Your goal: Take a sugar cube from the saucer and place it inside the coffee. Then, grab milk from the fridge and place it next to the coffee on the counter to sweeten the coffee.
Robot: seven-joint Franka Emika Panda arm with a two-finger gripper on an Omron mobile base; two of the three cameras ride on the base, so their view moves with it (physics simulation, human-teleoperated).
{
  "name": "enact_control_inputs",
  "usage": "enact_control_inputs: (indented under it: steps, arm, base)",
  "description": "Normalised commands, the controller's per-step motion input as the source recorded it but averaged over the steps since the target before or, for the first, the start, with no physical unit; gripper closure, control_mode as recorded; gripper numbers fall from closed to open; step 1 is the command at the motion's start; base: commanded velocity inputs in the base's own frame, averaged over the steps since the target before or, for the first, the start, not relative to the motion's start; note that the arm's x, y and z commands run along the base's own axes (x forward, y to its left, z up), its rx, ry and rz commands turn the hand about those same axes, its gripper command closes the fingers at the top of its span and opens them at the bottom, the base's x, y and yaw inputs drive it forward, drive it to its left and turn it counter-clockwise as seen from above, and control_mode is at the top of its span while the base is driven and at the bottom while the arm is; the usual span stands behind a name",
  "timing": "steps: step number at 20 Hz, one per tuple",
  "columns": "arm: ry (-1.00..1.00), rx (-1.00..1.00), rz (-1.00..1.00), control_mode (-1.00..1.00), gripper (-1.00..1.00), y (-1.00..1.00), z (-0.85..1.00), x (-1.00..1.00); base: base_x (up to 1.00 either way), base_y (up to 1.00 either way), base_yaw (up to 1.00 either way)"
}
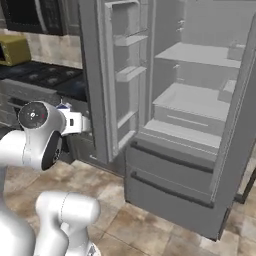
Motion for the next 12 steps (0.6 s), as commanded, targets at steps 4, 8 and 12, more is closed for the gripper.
enact_control_inputs:
  steps: [4, 8, 12]
  arm:
    - [0.0, 0.0, 0.0, 1.0, 1.0, 0.0, 0.0, 0.0]
    - [0.0, 0.0, 0.0, 1.0, 1.0, 0.0, 0.0, 0.0]
    - [0.0, 0.0, 0.0, 1.0, 1.0, 0.0, 0.0, 0.0]
  base:
    - [-0.03, 0.73, 0.57]
    - [0.08, 0.67, 0.55]
    - [0.68, 0.5, 0.51]
